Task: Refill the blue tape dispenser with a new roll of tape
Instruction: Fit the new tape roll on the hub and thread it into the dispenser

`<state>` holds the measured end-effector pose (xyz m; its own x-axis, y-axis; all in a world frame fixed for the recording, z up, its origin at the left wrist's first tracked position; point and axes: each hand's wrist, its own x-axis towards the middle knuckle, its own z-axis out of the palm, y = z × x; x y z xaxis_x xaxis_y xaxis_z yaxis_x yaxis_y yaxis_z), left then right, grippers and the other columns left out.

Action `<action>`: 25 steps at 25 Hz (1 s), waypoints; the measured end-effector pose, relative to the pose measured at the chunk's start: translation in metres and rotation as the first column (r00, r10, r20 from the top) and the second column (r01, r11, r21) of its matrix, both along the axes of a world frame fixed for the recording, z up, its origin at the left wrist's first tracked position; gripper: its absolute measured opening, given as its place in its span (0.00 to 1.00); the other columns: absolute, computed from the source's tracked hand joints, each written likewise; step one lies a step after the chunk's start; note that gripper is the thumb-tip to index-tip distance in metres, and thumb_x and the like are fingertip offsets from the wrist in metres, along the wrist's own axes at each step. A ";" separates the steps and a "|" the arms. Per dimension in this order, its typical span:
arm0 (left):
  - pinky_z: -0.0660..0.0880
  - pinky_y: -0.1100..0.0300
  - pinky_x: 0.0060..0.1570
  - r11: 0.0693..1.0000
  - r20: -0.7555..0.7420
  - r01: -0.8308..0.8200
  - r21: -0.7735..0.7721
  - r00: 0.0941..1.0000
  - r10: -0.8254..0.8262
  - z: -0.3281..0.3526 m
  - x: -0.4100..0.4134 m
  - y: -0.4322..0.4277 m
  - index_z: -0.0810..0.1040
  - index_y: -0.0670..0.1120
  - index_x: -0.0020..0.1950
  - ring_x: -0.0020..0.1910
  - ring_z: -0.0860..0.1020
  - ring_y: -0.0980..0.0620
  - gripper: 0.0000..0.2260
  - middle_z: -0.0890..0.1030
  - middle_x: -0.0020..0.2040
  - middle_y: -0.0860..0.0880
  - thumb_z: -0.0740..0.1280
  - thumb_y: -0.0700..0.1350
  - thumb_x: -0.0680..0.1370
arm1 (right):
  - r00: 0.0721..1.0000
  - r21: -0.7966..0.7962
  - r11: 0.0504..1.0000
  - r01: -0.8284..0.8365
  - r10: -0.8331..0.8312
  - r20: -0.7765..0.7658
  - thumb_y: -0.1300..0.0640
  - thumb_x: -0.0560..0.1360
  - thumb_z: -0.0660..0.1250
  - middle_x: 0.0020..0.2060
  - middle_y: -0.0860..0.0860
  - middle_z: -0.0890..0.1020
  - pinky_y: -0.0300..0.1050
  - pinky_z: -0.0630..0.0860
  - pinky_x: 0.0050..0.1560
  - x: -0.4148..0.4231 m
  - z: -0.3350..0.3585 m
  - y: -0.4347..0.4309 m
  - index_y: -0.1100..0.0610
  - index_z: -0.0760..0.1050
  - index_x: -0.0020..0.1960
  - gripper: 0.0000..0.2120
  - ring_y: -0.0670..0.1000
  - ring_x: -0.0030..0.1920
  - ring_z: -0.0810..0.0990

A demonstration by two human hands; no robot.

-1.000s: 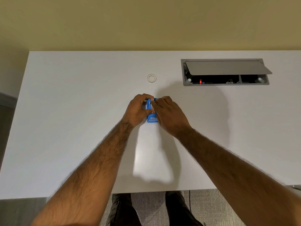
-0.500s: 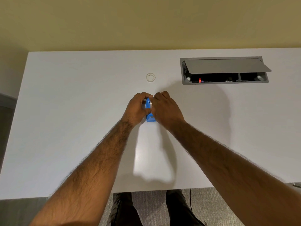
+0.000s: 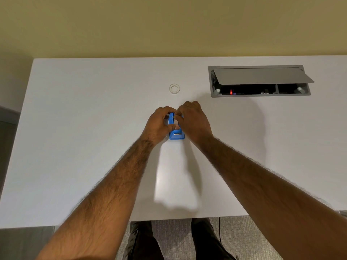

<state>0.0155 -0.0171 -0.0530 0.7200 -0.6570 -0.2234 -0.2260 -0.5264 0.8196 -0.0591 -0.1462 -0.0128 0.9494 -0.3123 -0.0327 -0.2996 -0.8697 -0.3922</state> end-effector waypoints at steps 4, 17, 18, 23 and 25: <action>0.75 0.57 0.56 1.000 0.013 -0.009 0.015 1.000 0.009 -0.002 0.000 0.000 0.77 0.49 0.58 0.52 0.77 0.51 0.20 0.79 0.54 0.51 0.78 0.45 0.69 | 0.997 0.039 0.997 0.066 -0.064 -0.040 0.55 0.80 0.61 0.49 0.54 0.80 0.43 0.70 0.54 0.012 -0.003 -0.002 0.59 0.78 0.51 0.10 0.52 0.54 0.74; 0.75 0.58 0.57 0.999 0.002 -0.009 -0.031 1.000 0.009 -0.001 -0.001 0.000 0.77 0.49 0.59 0.53 0.77 0.51 0.21 0.79 0.54 0.52 0.78 0.42 0.69 | 0.997 -0.024 0.997 -0.074 0.074 -0.018 0.57 0.79 0.60 0.51 0.56 0.78 0.48 0.72 0.53 -0.012 -0.003 -0.004 0.60 0.77 0.55 0.10 0.56 0.52 0.74; 0.75 0.58 0.57 1.000 -0.001 -0.005 -0.028 1.000 0.005 -0.001 -0.001 0.000 0.77 0.50 0.59 0.53 0.77 0.51 0.21 0.79 0.54 0.52 0.78 0.43 0.69 | 0.998 0.000 0.999 -0.052 0.052 -0.025 0.57 0.80 0.60 0.51 0.56 0.78 0.48 0.72 0.53 -0.011 -0.004 -0.005 0.59 0.78 0.56 0.11 0.55 0.53 0.73; 0.74 0.56 0.65 0.999 -0.171 0.007 -0.046 0.985 -0.015 0.000 0.010 0.006 0.78 0.52 0.62 0.59 0.79 0.53 0.20 0.81 0.60 0.53 0.76 0.46 0.72 | 0.997 0.131 0.990 0.049 -0.040 -0.073 0.54 0.79 0.63 0.55 0.55 0.78 0.38 0.66 0.52 -0.003 -0.004 -0.006 0.58 0.77 0.58 0.12 0.53 0.57 0.72; 0.74 0.54 0.65 0.998 -0.184 -0.007 -0.056 0.983 -0.003 0.000 0.011 0.006 0.79 0.52 0.62 0.59 0.79 0.53 0.17 0.81 0.59 0.53 0.75 0.48 0.74 | 0.996 0.187 0.980 0.069 -0.056 -0.075 0.54 0.78 0.64 0.55 0.55 0.78 0.38 0.65 0.52 -0.003 -0.004 -0.007 0.60 0.76 0.58 0.13 0.53 0.57 0.73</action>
<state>0.0263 -0.0107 -0.0525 0.6712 -0.6709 -0.3153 -0.0677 -0.4790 0.8752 -0.0616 -0.1531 -0.0166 0.9217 -0.3525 -0.1616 -0.3828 -0.7604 -0.5247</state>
